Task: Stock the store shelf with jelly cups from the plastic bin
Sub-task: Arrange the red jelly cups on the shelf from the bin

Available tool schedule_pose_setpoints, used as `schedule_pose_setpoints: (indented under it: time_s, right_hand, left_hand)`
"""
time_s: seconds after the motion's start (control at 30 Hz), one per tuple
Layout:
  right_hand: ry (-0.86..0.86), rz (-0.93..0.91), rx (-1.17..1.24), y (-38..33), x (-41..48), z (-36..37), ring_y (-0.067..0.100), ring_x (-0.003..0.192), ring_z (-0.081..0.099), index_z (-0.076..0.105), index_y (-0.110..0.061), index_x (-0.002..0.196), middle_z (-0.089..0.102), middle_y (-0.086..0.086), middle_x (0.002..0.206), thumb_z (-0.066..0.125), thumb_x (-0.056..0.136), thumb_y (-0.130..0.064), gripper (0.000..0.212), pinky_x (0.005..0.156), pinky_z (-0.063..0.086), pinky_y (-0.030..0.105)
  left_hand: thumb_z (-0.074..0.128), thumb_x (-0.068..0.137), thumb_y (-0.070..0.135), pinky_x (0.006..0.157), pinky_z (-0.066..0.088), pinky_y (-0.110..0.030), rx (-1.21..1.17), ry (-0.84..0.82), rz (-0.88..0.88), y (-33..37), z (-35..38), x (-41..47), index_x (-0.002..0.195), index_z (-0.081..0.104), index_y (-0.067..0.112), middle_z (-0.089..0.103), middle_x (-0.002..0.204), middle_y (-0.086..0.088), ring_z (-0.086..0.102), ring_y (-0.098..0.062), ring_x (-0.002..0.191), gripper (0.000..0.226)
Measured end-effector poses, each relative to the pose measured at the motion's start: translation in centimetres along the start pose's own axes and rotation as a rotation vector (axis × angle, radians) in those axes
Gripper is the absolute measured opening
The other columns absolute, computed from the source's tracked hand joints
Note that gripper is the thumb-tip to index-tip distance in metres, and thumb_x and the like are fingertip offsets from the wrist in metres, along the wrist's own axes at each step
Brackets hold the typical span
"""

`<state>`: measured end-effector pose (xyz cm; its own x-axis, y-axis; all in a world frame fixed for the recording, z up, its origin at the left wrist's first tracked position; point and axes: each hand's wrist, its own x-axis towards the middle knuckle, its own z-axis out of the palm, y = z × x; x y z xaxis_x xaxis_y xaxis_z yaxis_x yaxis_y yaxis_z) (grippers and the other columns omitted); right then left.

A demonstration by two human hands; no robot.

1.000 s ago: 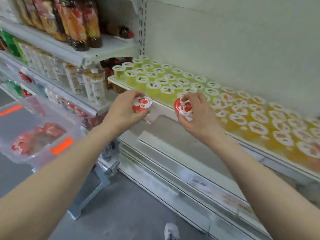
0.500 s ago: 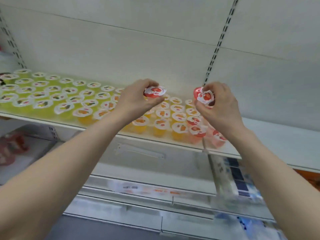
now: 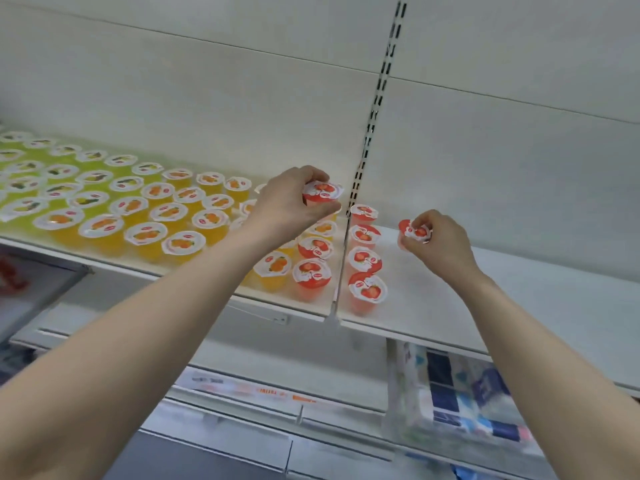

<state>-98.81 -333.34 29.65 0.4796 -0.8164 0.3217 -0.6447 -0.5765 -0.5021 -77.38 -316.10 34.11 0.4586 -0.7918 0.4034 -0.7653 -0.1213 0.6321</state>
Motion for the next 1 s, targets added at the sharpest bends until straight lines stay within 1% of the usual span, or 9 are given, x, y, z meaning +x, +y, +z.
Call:
schedule_pose_setpoints:
  time_s: [0.2, 0.4, 0.57, 0.67, 0.73, 0.8, 0.87, 0.93, 1.0]
  right_hand:
    - [-0.055, 0.007, 0.023, 1.4, 3.5, 2.8, 0.026, 0.098, 0.058, 0.063, -0.016, 0.101, 0.063, 0.007, 0.103, 0.073, 0.082, -0.031, 0.026, 0.075, 0.036, 0.028]
    - [-0.055, 0.018, 0.027, 2.0, 5.5, 4.2, 0.025, 0.098, 0.058, 0.063, -0.016, 0.102, 0.062, 0.007, 0.106, 0.07, 0.084, -0.031, 0.025, 0.075, 0.035, 0.027]
    - [-0.077, 0.0, -0.001, 2.4, 5.6, 4.3, 0.025, 0.1, 0.058, 0.061, -0.017, 0.105, 0.06, 0.007, 0.109, 0.07, 0.085, -0.032, 0.027, 0.077, 0.036, 0.027]
    - [-0.087, -0.1, -0.052, 2.3, 4.9, 3.4, 0.026, 0.112, 0.054, 0.059, -0.016, 0.118, 0.056, 0.008, 0.123, 0.071, 0.083, -0.03, 0.04, 0.087, 0.036, 0.026]
    - [-0.061, -0.173, -0.009, 1.2, 4.1, 2.1, 0.021, 0.12, 0.05, 0.054, -0.02, 0.127, 0.052, 0.002, 0.132, 0.072, 0.083, -0.031, 0.049, 0.093, 0.034, 0.024]
    - [-0.047, -0.233, 0.096, -0.4, 3.0, 0.7, 0.011, 0.116, 0.05, 0.051, -0.025, 0.129, 0.053, -0.006, 0.129, 0.073, 0.081, -0.037, 0.054, 0.093, 0.035, 0.021]
    - [-0.065, -0.266, 0.218, -1.9, 2.0, -0.3, 0.002, 0.108, 0.052, 0.049, -0.028, 0.127, 0.056, -0.012, 0.124, 0.076, 0.078, -0.043, 0.058, 0.088, 0.04, 0.018]
    - [-0.085, -0.265, 0.311, -2.7, 1.2, -1.1, -0.005, 0.1, 0.055, 0.046, -0.029, 0.126, 0.059, -0.015, 0.118, 0.078, 0.077, -0.041, 0.06, 0.082, 0.042, 0.013]
    - [-0.086, -0.234, 0.38, -2.9, 0.6, -1.7, -0.006, 0.092, 0.058, 0.046, -0.03, 0.124, 0.062, -0.019, 0.112, 0.079, 0.078, -0.038, 0.058, 0.077, 0.045, 0.011]
  left_hand:
    - [0.072, 0.079, 0.05, 0.088, 0.048, -0.031, 0.051, 0.005, -0.079, -0.5, 0.7, 0.8, 0.123, 0.06, 0.028, 0.061, 0.122, 0.008, 0.059, -0.013, 0.104, 0.051]
    - [0.072, 0.08, 0.049, 0.088, 0.05, -0.032, 0.055, 0.024, -0.092, -0.5, 0.7, 1.8, 0.124, 0.059, 0.028, 0.061, 0.121, 0.008, 0.06, -0.013, 0.103, 0.05]
    - [0.071, 0.081, 0.049, 0.088, 0.052, -0.036, 0.055, 0.002, -0.084, -0.4, 1.2, 2.1, 0.123, 0.059, 0.029, 0.062, 0.12, 0.009, 0.061, -0.012, 0.099, 0.048]
    - [0.071, 0.081, 0.046, 0.084, 0.053, -0.034, 0.005, -0.012, -0.065, 0.2, 1.9, 2.5, 0.115, 0.061, 0.031, 0.062, 0.114, 0.011, 0.061, -0.01, 0.093, 0.039]
    - [0.071, 0.08, 0.044, 0.082, 0.053, -0.034, -0.035, -0.028, -0.038, 1.0, 2.7, 2.9, 0.108, 0.061, 0.032, 0.061, 0.111, 0.012, 0.061, -0.008, 0.091, 0.032]
    - [0.073, 0.078, 0.042, 0.081, 0.053, -0.035, -0.062, -0.062, -0.005, 2.1, 3.7, 3.4, 0.102, 0.06, 0.033, 0.061, 0.108, 0.012, 0.061, -0.007, 0.09, 0.028]
    - [0.073, 0.074, 0.041, 0.083, 0.054, -0.036, -0.08, -0.104, 0.038, 3.4, 4.8, 3.9, 0.096, 0.061, 0.034, 0.061, 0.106, 0.011, 0.061, -0.008, 0.09, 0.026]
    - [0.072, 0.071, 0.039, 0.081, 0.054, -0.037, -0.104, -0.143, 0.068, 4.7, 5.7, 4.2, 0.092, 0.061, 0.035, 0.061, 0.102, 0.011, 0.061, -0.007, 0.089, 0.023]
    - [0.071, 0.07, 0.037, 0.079, 0.054, -0.037, -0.122, -0.164, 0.092, 5.6, 6.4, 4.3, 0.089, 0.061, 0.036, 0.061, 0.099, 0.011, 0.061, -0.006, 0.087, 0.021]
